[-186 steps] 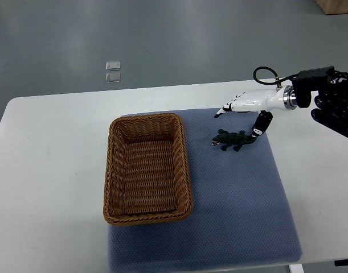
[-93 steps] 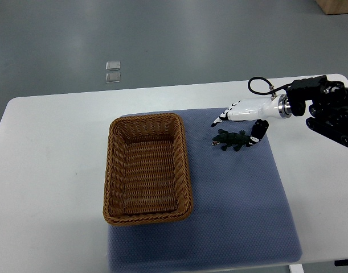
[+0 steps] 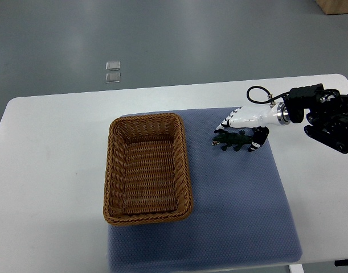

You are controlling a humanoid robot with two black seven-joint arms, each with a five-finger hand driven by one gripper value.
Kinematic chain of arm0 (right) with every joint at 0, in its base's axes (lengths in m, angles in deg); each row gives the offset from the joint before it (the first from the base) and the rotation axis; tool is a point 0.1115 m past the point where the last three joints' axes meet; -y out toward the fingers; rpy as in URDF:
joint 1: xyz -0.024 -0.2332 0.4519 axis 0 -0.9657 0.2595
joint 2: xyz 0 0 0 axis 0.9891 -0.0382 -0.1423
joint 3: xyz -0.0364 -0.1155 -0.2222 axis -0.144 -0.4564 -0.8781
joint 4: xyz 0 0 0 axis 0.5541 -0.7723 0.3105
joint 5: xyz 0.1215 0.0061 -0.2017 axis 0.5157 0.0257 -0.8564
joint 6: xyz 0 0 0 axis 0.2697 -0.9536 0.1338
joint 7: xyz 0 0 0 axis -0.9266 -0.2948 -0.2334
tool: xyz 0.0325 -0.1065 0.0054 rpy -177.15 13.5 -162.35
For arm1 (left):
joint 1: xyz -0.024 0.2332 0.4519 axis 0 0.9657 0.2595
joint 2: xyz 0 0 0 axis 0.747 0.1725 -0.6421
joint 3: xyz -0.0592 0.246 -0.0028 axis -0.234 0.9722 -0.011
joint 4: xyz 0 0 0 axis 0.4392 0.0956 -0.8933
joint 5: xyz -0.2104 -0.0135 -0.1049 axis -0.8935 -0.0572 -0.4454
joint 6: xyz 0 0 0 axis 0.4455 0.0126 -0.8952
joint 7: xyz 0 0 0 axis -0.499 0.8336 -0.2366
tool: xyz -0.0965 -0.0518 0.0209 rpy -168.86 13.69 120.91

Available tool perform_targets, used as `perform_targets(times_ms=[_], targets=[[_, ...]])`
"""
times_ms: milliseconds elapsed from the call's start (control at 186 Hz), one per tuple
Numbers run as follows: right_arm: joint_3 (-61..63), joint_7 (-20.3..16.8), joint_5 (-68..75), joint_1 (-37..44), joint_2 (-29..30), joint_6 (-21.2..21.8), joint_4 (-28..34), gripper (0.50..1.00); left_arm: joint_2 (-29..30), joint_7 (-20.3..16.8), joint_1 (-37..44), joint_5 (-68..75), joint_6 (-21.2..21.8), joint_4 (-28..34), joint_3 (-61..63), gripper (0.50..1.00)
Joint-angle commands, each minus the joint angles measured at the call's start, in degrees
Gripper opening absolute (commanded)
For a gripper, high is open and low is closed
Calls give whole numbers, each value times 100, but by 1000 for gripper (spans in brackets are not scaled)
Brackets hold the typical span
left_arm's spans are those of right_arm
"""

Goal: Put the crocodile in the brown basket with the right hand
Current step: 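Lower the open right hand over the toy crocodile, then close the right hand fingers around the crocodile's body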

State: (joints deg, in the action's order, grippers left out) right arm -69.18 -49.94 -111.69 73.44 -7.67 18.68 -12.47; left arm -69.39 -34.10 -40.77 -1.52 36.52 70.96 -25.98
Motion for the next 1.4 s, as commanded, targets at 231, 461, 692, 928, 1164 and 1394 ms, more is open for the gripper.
perform_targets(times_ms=[231,461,692,928,1164,1394], targets=[[-10,0,9,16,62,12,0,866,0,0,-2,0,-4,0,0,1000],[-18,0,0,16,71,38,0,789,0,0,-2,0,-4,0,0,1000],[-27,0,0,43,62,38,0,707,0,0,-2,8,-4,0,0,1000],[-27,0,0,60,53,29,0,613,0,0,-2,0,5,9,0,1000],[-18,0,9,69,45,20,-9,580,0,0,-2,0,5,0,0,1000],[-1,0,35,87,36,38,-9,502,0,0,6,0,5,0,0,1000]])
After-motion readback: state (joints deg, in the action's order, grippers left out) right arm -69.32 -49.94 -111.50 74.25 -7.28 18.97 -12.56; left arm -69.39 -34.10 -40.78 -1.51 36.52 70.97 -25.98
